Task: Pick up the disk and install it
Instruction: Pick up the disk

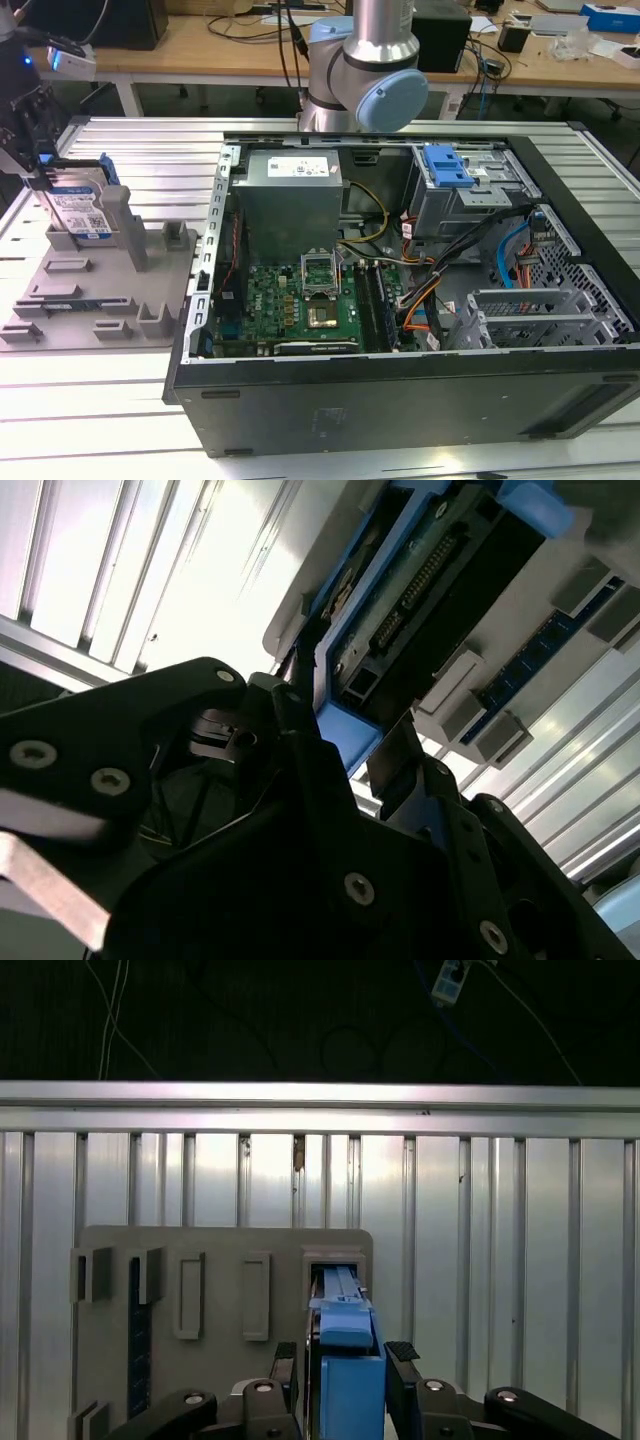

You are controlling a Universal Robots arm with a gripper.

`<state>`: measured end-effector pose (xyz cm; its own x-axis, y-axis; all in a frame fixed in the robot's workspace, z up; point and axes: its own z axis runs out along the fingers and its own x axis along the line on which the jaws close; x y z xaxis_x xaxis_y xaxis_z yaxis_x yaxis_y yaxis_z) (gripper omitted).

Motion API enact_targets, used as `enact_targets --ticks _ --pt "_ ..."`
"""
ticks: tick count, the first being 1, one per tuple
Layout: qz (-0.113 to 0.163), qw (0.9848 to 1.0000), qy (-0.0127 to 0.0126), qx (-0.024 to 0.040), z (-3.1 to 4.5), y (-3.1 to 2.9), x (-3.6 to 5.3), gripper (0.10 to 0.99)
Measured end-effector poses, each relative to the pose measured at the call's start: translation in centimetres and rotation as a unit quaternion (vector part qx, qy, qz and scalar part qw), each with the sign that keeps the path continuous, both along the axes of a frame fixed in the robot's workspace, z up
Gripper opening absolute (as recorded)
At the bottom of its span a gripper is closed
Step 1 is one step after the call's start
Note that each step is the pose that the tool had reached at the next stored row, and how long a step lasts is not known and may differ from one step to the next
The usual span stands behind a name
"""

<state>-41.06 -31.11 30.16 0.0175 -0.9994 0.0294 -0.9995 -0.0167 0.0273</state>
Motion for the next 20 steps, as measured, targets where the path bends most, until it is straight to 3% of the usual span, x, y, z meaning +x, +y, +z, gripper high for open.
enact_targets --ticks 3,20 --pt "0.0 1.0 0.0001 0.0 -0.04 0.0 -0.02 0.369" --pt "0.0 1.0 -0.0001 0.0 0.14 0.0 -0.03 0.369"
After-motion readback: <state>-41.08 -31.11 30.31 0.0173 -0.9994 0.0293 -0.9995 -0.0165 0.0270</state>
